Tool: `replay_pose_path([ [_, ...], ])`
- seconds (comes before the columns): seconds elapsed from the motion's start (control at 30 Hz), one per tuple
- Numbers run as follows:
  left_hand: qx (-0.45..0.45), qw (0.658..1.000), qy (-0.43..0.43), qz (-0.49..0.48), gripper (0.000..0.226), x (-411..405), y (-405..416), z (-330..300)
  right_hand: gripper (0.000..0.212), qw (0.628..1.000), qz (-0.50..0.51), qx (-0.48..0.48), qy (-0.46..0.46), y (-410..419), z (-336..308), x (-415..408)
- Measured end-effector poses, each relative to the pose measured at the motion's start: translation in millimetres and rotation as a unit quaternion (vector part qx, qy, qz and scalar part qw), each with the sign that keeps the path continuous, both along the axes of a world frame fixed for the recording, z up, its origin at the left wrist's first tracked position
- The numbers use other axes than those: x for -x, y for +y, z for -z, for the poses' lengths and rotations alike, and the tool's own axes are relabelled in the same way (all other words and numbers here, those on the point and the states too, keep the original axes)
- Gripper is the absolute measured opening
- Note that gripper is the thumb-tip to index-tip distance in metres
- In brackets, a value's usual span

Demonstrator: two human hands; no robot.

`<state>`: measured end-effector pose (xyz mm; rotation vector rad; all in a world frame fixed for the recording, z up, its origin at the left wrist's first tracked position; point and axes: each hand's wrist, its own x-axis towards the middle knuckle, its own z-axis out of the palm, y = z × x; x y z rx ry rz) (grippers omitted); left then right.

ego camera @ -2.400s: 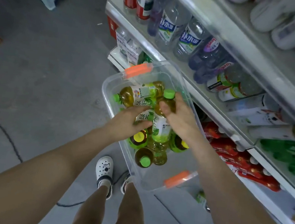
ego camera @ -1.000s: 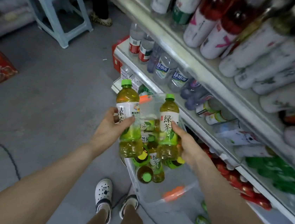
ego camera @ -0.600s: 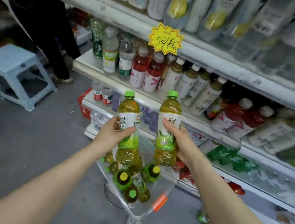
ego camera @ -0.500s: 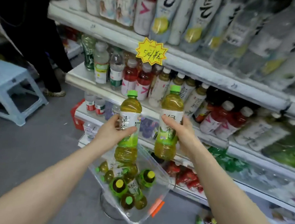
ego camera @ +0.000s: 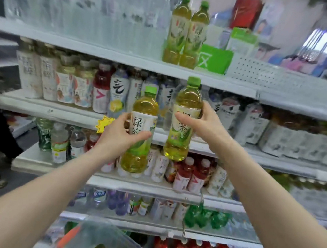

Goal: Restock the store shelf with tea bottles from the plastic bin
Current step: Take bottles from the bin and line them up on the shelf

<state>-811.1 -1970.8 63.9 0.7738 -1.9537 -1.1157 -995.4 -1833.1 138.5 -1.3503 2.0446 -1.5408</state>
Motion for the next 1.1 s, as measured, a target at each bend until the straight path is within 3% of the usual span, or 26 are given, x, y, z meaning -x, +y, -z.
replay_pose_path([
  [0.1,0.053,0.998,0.025,0.015,0.053,20.5,1.0,-45.6,0.057,0.999,0.024,0.026,0.031,1.4,-57.1,14.8],
  [0.23,0.073,0.996,0.054,0.015,0.078,48.7,-2.4,-95.7,0.058,0.990,0.058,0.089,0.092,-1.0,-130.3,46.4],
  [0.43,0.119,0.991,0.066,-0.009,0.071,88.9,-17.2,-152.8,0.065,0.973,0.107,0.143,0.143,-20.3,-201.5,101.4],
  [0.57,0.122,0.989,0.085,-0.016,0.069,118.3,-33.3,-178.5,0.083,0.960,0.161,0.127,0.193,-51.6,-203.2,134.9],
  [0.77,0.117,0.986,0.115,-0.038,0.064,155.9,-59.5,-197.5,0.084,0.936,0.202,0.098,0.272,-105.5,-187.1,188.8],
  [0.93,0.124,0.982,0.130,-0.051,0.049,175.8,-73.7,-212.5,0.079,0.937,0.205,0.075,0.271,-151.5,-191.4,226.7],
  [1.1,0.121,0.982,0.133,-0.057,0.057,184.2,-81.2,-215.8,0.078,0.945,0.204,0.068,0.246,-186.5,-193.8,246.4],
])
